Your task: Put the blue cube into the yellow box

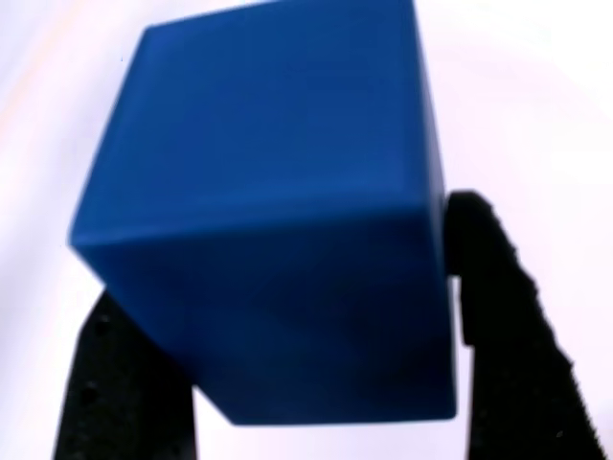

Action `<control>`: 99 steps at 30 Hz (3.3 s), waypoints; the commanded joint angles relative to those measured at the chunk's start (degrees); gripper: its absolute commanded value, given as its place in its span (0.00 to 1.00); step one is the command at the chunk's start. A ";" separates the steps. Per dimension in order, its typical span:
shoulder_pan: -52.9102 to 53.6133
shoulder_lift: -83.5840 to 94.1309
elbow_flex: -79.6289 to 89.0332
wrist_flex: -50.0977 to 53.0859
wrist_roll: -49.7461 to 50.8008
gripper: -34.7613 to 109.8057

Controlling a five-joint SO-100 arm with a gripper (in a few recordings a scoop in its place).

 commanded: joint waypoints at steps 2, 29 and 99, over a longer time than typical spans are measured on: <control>11.25 11.07 4.57 -3.43 -0.44 0.32; 27.95 19.86 28.83 12.39 5.10 0.32; 37.27 22.41 31.90 23.20 0.35 0.30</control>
